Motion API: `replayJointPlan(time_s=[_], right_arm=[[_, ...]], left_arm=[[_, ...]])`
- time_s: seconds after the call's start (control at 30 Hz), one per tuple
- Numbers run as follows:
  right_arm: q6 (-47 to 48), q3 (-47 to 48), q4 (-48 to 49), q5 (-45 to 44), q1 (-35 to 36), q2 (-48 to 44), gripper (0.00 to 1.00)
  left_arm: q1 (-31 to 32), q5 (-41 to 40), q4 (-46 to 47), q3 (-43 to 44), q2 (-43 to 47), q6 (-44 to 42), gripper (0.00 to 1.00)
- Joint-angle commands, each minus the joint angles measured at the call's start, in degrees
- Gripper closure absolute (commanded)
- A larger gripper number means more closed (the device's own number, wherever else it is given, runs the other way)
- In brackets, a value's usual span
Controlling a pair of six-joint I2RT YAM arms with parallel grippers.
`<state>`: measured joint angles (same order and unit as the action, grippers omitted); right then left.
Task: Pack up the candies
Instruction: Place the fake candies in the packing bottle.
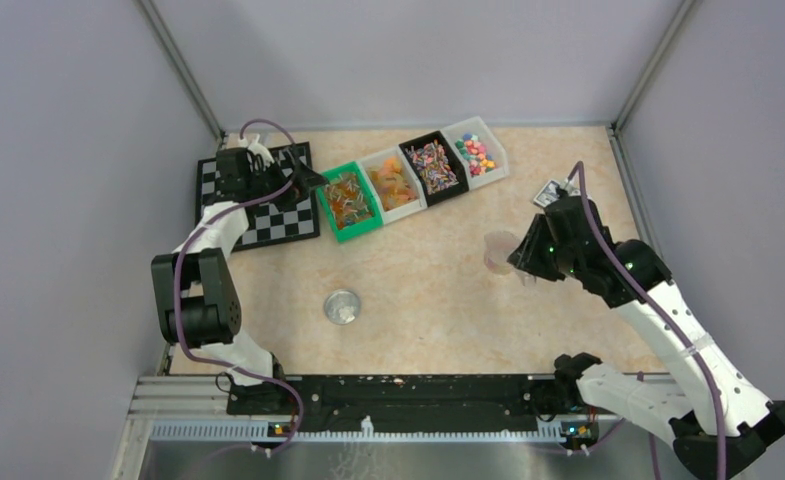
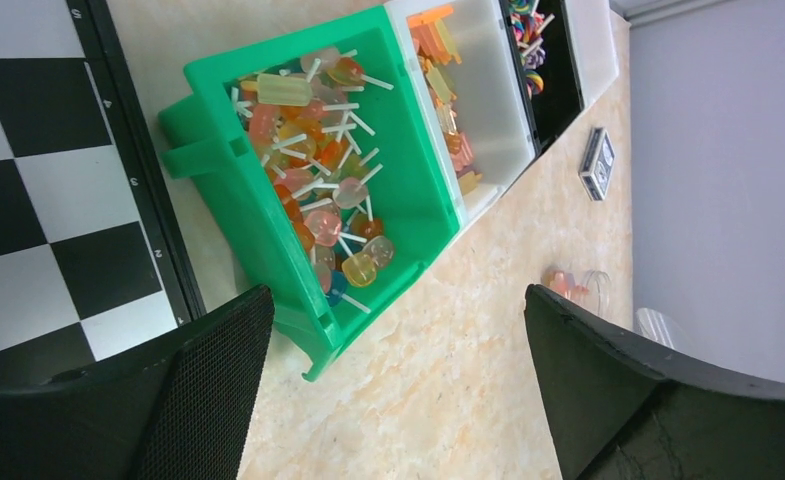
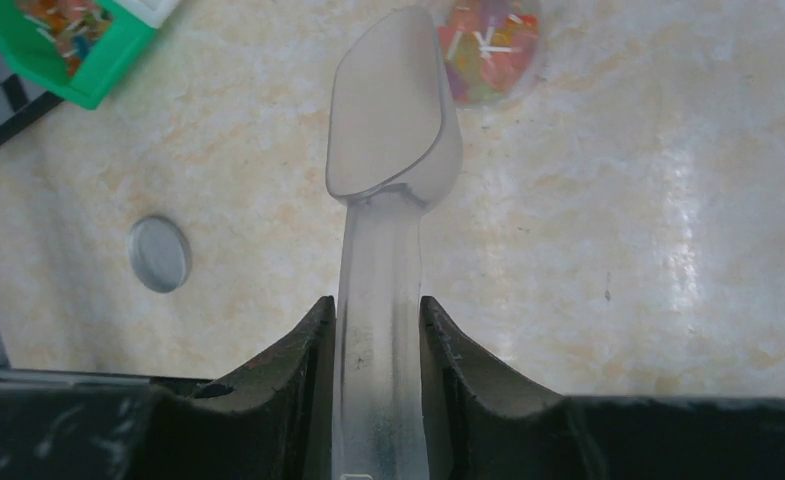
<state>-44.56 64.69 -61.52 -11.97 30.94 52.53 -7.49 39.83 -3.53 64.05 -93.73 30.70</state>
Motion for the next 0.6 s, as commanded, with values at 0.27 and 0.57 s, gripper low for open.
replayJointPlan(time_s=[0.27,0.57], right_arm=[[9.5,-0.6,27.3,20.0,-0.4,1.1,1.0],[4.0,0.6,45.8,25.6,1.3,11.3,1.0]], left_arm=[[4.3,8.2,1.7,0.4,11.9,-0.5,0.01],[10.8,7.4,-1.3,-0.9,19.3,-3.5,0.05]])
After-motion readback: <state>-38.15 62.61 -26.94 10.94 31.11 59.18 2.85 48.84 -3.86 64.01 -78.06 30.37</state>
